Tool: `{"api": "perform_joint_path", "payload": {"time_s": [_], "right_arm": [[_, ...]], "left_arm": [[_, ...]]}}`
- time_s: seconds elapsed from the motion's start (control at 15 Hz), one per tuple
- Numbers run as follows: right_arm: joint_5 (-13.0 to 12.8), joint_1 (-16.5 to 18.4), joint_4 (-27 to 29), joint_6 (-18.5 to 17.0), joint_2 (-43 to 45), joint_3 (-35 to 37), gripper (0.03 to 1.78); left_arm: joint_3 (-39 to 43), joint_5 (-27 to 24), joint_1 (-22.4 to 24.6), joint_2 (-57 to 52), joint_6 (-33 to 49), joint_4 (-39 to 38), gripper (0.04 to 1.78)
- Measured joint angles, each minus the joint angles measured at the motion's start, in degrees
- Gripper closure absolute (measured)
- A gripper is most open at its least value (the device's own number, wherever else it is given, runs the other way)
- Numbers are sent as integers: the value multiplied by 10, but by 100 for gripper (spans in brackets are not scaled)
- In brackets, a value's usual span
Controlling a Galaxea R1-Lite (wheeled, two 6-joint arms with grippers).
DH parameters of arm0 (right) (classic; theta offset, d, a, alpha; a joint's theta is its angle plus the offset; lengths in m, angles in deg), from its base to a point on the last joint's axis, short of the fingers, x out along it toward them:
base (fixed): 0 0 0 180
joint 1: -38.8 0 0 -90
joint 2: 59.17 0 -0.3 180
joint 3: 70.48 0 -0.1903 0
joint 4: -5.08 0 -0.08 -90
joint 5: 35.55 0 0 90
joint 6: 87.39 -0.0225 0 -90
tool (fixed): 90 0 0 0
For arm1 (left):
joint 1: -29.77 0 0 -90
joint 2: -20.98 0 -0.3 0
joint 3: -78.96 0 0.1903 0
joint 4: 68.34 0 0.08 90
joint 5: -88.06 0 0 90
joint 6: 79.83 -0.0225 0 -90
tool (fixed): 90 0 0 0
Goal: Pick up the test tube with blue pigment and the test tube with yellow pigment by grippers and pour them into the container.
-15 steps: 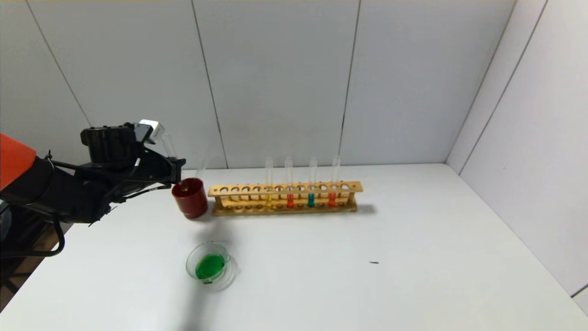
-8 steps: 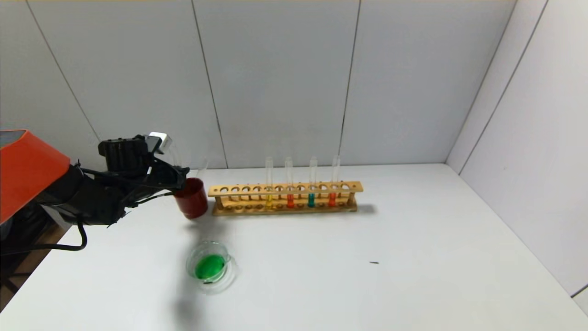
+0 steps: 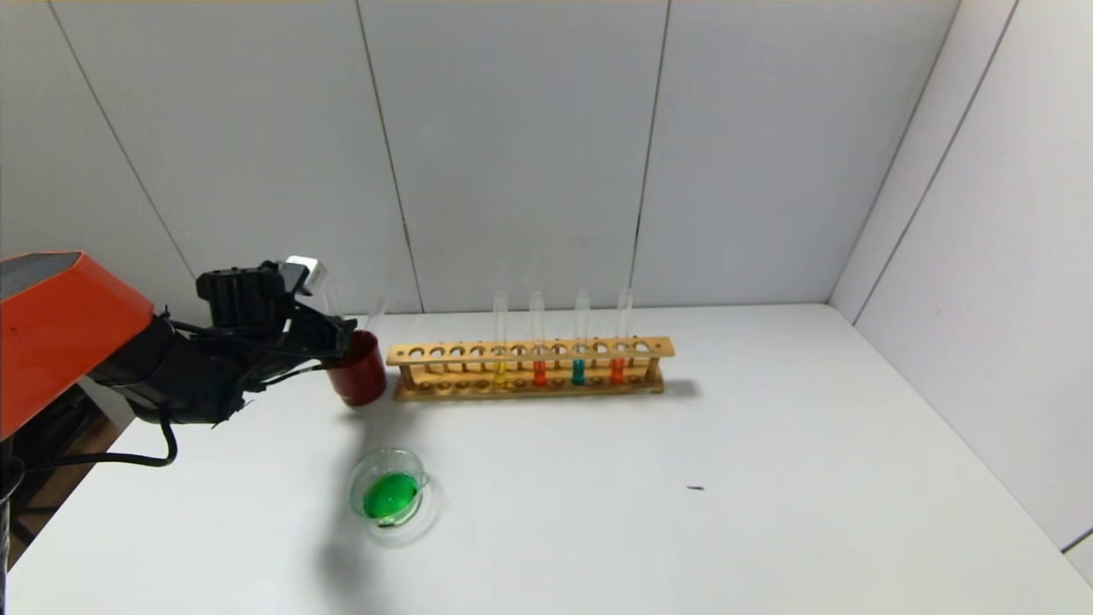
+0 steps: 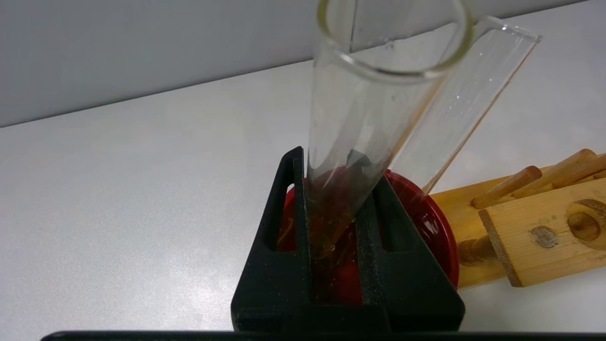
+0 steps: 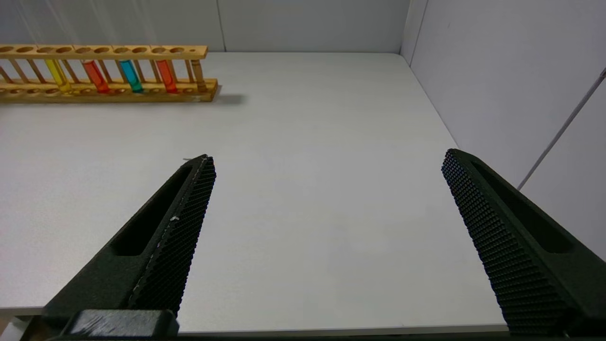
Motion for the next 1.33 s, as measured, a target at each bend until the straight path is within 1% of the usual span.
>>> {"api": "perform_joint_path", "payload": {"time_s": [0.13,0.2,0.33,0.47,0.6,0.73,0.8,0.87,1.0,1.13,1.33], "right_arm": [[0,0,0,0,0,0,6],[0,0,0,0,0,0,6],[0,0,0,0,0,0,6],[0,0,0,0,0,0,6],[0,0,0,0,0,0,6],[0,0,0,0,0,0,6],[0,0,0,0,0,0,6],[0,0,0,0,0,0,6],[0,0,0,0,0,0,6],[0,0,0,0,0,0,6],[0,0,0,0,0,0,6]], "left_arm": [[0,0,0,1,0,0,146],[0,0,0,1,0,0,141],[0,1,0,0,0,0,124],[4,1,0,-1,-1,0,93],[11,1,0,-7,-3,0,57],[17,1,-1,-18,-3,0,31],[20,1,-1,-26,-3,3,21],[23,1,-1,-38,-3,7,14],[24,1,-1,-66,-3,23,7],[20,1,4,-87,-4,55,7],[18,1,10,-105,-1,58,7]]}}
